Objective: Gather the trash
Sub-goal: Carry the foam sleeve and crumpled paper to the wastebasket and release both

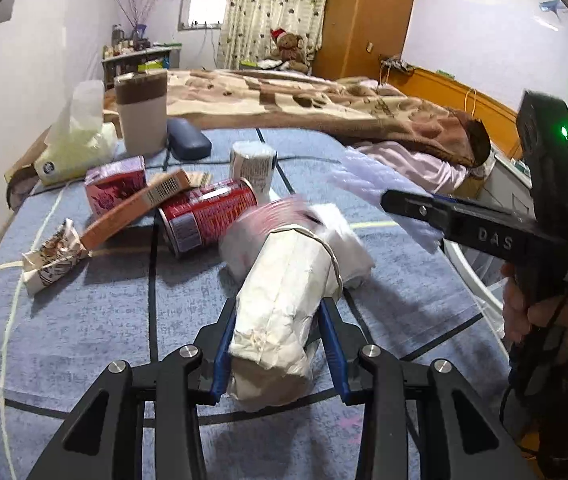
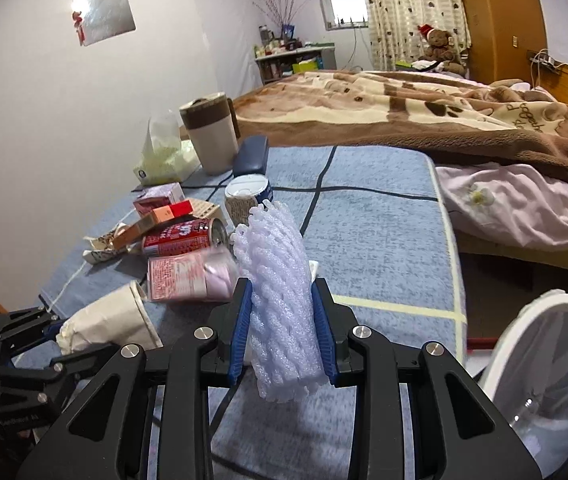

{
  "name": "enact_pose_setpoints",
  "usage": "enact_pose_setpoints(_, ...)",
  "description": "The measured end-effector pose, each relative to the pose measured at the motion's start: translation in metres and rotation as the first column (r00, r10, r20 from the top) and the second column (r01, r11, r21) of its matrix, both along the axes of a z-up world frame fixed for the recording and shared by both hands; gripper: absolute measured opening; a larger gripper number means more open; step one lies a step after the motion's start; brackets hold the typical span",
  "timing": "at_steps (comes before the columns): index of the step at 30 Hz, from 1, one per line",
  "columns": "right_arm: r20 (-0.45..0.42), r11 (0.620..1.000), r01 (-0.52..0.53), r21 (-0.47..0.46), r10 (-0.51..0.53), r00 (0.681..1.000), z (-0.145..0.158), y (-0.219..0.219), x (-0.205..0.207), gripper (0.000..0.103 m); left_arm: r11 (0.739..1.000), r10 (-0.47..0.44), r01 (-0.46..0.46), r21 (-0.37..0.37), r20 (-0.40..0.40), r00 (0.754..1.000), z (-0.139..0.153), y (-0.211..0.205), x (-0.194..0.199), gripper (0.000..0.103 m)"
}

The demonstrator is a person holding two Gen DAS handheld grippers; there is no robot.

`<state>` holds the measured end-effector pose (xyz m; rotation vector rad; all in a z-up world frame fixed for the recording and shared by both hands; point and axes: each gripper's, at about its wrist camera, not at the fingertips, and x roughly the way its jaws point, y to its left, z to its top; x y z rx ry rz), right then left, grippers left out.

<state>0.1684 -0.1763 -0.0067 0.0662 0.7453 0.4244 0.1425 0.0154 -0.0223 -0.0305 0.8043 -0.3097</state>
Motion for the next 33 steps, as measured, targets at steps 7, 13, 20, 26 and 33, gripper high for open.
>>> enact_pose_setpoints(7, 0.032, 0.999, 0.030, 0.029, -0.031, 0.999, 0.011, -0.014, -0.017, 0.031, 1.000, -0.001, 0.001, -0.013, 0.042, 0.999, 0.018, -0.008, -0.015, 0.040)
enact_pose_setpoints(13, 0.066, 0.997, 0.068, 0.038, -0.071, 0.995, 0.021, -0.025, -0.035, 0.031, 1.000, -0.003, 0.004, -0.015, 0.076, 0.997, 0.031, -0.016, -0.024, 0.040)
enact_pose_setpoints(20, 0.103, 0.988, 0.141, 0.056, -0.146, 0.984, 0.031, -0.049, -0.059, 0.031, 0.999, -0.028, 0.030, -0.011, 0.127, 0.991, 0.048, -0.038, -0.035, 0.040)
enact_pose_setpoints(26, 0.138, 0.975, 0.217, 0.056, -0.223, 0.965, 0.038, -0.071, -0.076, 0.031, 0.999, -0.047, 0.050, -0.018, 0.155, 0.987, 0.058, -0.060, -0.040, 0.040)
enact_pose_setpoints(33, 0.152, 0.949, 0.313, 0.044, -0.316, 0.936, 0.038, -0.101, -0.090, 0.032, 0.995, -0.097, 0.098, 0.006, 0.185, 0.978, 0.064, -0.098, -0.043, 0.040)
